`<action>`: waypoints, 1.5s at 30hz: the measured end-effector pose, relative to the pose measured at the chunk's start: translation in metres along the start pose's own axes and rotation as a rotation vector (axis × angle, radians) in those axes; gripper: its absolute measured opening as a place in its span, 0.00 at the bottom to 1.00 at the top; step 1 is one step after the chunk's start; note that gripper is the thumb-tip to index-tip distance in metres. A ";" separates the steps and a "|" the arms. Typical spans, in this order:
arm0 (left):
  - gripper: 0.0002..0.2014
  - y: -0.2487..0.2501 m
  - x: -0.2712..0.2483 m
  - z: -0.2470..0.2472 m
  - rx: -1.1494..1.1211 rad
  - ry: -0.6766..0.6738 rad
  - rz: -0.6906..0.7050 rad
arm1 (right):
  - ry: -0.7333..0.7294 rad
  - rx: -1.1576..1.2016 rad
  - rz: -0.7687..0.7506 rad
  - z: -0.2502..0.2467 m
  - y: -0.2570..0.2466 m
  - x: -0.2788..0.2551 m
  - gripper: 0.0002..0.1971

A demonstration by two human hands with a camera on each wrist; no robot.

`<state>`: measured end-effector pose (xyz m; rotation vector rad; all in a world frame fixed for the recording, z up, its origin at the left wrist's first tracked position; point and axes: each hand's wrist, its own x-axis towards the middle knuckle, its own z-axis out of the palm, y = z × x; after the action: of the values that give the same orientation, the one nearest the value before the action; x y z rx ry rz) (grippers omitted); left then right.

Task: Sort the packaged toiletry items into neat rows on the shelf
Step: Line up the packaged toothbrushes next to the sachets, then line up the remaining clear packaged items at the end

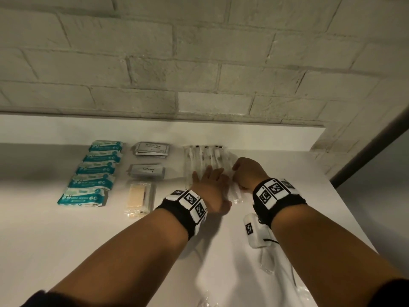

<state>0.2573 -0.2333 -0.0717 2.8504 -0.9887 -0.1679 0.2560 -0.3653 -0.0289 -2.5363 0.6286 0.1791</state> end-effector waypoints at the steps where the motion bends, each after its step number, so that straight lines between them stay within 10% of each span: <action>1: 0.34 0.001 -0.001 -0.001 -0.053 0.018 -0.001 | -0.012 -0.002 0.005 0.000 -0.001 0.001 0.14; 4: 0.26 -0.005 0.005 0.012 -0.059 -0.009 0.007 | -0.030 -0.004 0.001 0.000 -0.004 0.002 0.13; 10: 0.41 -0.007 0.002 -0.005 -0.007 -0.181 0.047 | -0.053 -0.092 -0.041 0.000 -0.003 0.002 0.14; 20: 0.42 -0.005 -0.009 -0.023 0.025 -0.018 0.153 | -0.027 0.144 -0.035 -0.039 0.028 -0.025 0.17; 29: 0.14 0.054 -0.099 -0.054 -0.115 -0.193 0.349 | -0.188 0.248 -0.061 -0.045 0.065 -0.131 0.15; 37: 0.24 0.065 -0.188 -0.030 -0.036 -0.464 0.298 | -0.058 -0.254 0.186 -0.044 0.115 -0.182 0.21; 45: 0.21 0.087 -0.206 -0.006 -0.130 -0.283 0.138 | -0.124 -0.338 0.248 -0.039 0.136 -0.222 0.26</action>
<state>0.0448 -0.1727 -0.0391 2.6769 -1.1726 -0.6118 -0.0036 -0.4002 -0.0032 -2.7297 0.9287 0.5687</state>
